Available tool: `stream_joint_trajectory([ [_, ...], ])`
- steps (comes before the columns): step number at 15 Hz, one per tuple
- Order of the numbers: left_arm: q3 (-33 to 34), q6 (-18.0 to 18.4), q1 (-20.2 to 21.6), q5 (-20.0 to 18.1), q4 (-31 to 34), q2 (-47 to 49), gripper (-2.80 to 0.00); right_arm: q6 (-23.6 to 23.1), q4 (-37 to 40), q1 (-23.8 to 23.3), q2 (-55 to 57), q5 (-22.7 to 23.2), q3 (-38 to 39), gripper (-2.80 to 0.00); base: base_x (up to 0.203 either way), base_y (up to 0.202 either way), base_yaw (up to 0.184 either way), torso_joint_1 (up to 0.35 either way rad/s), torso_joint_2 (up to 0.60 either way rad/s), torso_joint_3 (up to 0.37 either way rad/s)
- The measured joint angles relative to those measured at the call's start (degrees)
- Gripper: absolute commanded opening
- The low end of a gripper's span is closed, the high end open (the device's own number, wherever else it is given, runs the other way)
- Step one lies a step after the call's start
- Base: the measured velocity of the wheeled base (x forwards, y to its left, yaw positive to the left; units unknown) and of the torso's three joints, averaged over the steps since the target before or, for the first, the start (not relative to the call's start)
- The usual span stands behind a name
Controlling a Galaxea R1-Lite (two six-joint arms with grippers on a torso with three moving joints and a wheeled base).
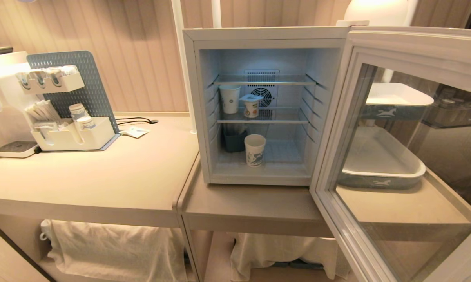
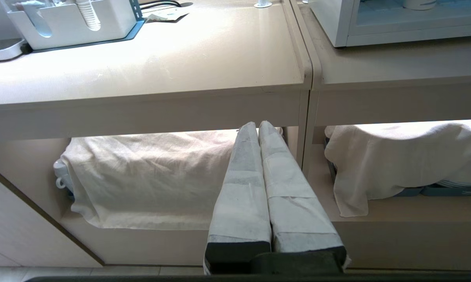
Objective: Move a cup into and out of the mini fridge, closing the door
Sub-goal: Take the paper cup out of the freezer
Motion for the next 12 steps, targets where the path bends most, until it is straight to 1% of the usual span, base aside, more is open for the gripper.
stream_joint_trajectory([
  [1, 0.1, -0.3, 0.0, 0.2, 0.0, 0.0, -2.8, 0.0, 0.0, 0.0, 0.0, 0.0, 0.0, -2.8, 0.0, 0.0, 0.0, 0.0, 0.0, 0.0],
  [6, 0.1, 1.1, 0.0, -0.1, -0.1, -0.1, -2.8, -0.1, 0.0, 0.0, 0.0, 0.0, 0.0, -2.8, 0.0, 0.0, 0.0, 0.0, 0.0, 0.0],
  [10, 0.1, 1.0, 0.0, 0.2, 0.2, -0.1, -2.8, 0.0, 0.0, 0.0, 0.0, 0.0, 0.0, -2.8, 0.0, 0.0, 0.0, 0.0, 0.0, 0.0],
  [12, 0.1, 1.0, 0.0, 0.2, 0.2, -0.1, -2.8, -0.1, 0.0, 0.0, 0.0, 0.0, 0.0, -2.8, -0.151, 0.0, 0.001, 0.012, 0.01, 0.001],
])
